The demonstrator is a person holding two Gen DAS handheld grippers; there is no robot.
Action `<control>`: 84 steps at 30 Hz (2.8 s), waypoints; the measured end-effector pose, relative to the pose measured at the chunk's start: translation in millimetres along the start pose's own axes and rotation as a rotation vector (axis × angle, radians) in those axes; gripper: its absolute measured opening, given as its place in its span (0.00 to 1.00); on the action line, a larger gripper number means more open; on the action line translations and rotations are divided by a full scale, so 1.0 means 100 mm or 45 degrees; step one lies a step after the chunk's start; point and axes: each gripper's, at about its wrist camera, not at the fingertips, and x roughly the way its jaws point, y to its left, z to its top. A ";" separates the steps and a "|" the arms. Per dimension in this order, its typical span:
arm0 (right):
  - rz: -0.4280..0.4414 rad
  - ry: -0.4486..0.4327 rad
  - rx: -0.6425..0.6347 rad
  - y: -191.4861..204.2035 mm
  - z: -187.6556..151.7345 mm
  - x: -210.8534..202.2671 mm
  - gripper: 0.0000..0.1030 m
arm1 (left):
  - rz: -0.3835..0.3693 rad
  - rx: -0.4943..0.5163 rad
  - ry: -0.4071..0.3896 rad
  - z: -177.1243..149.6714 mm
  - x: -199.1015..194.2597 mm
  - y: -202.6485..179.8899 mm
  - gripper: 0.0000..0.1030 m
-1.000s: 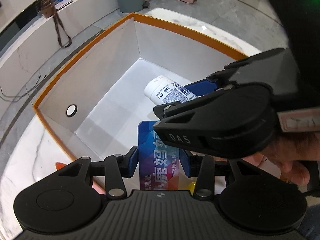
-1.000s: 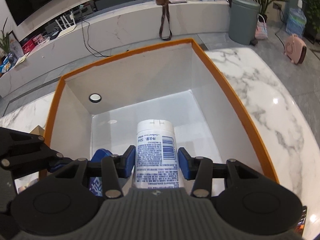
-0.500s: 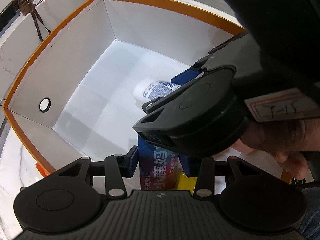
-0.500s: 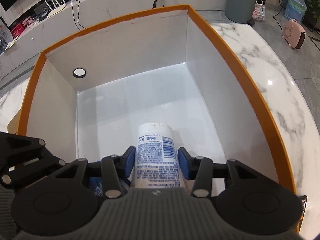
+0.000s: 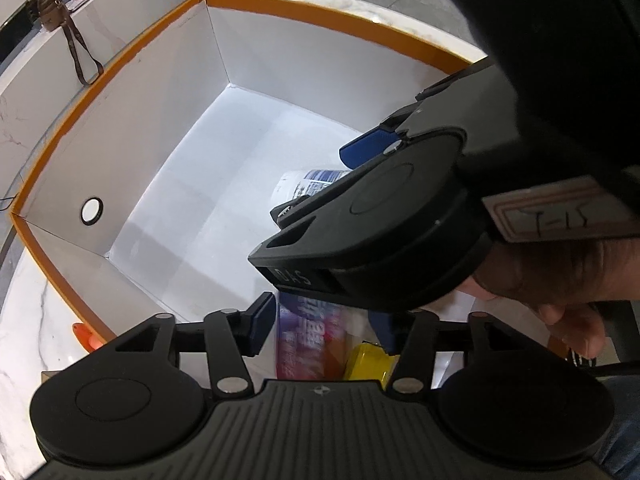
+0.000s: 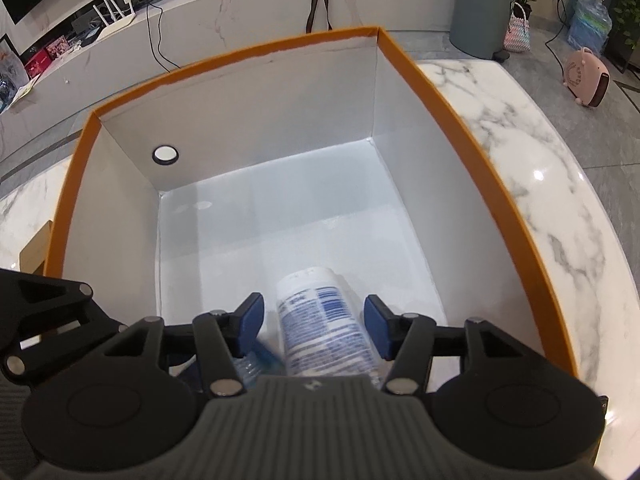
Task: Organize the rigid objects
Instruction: 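Lower the tin into the box and open the left tool while the right tool releases the lotion bottle, then withdraw both tools from the orange box back over the table, then grasp the picture card with the left tool while the right tool grasps the black spray can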
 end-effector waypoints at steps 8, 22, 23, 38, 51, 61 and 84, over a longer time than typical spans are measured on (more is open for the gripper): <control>0.002 -0.077 0.021 -0.05 0.04 -0.18 0.60 | 0.018 -0.006 -0.049 -0.05 -0.18 0.04 0.64; 0.008 -0.193 -0.022 0.13 0.04 -0.62 0.60 | 0.042 -0.047 -0.168 -0.06 -0.67 0.11 0.64; 0.008 -0.200 -0.025 0.14 0.04 -0.65 0.60 | 0.043 -0.052 -0.178 -0.07 -0.70 0.12 0.64; 0.022 -0.297 -0.131 0.44 -0.09 -1.06 0.60 | 0.052 -0.273 -0.328 -0.60 -1.09 0.43 0.64; 0.028 -0.344 -0.271 0.82 -0.28 -1.19 0.60 | 0.082 -0.401 -0.378 -1.39 -1.26 0.67 0.64; 0.088 -0.427 -0.356 1.22 -0.47 -1.23 0.60 | 0.145 -0.495 -0.444 -2.04 -1.31 0.81 0.65; 0.047 -0.306 -0.628 2.02 -1.14 -0.53 0.62 | 0.233 -0.371 -0.574 -2.53 -0.91 0.95 0.75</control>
